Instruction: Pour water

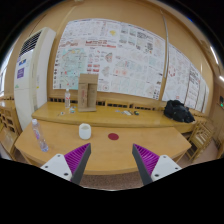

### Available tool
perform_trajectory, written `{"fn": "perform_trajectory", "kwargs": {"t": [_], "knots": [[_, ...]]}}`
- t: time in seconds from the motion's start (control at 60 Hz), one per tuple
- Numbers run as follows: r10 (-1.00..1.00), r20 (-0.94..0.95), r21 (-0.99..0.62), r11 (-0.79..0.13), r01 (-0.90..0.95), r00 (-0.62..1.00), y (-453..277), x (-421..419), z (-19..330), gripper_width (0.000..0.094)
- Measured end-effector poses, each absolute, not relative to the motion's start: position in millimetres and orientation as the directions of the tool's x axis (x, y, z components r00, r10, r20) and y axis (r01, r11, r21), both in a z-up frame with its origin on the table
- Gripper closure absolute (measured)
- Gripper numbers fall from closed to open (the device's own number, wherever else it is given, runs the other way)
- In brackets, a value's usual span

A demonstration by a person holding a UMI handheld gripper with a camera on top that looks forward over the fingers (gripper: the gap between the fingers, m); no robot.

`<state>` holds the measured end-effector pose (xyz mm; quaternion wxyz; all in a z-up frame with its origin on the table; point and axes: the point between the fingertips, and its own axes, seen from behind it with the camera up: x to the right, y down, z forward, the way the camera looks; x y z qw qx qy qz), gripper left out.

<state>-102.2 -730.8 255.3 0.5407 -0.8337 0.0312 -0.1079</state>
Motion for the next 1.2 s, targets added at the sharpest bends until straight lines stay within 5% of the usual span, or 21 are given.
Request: {"fn": "perform_trajectory", "kwargs": {"t": [0.267,0.533,0.767,1.0,1.2], "knots": [[-0.141,0.161,-0.863,-0.5,0.07,0.977,-749,-137,156,0.0082],[-0.014,0.108,-0.805,-0.588,0.079,0.994,-747,-287,57,0.0082],[0.107,0.033,-0.865,-0.495,0.082,0.994,-651,-442,45,0.009],[0.088,0.036,-0.921,-0.383,0.067,0.995,-528,-485,44,0.0102],[0.113,0.043,-0.937,-0.34,0.079,0.993,-485,-498,30,0.0364]]}}
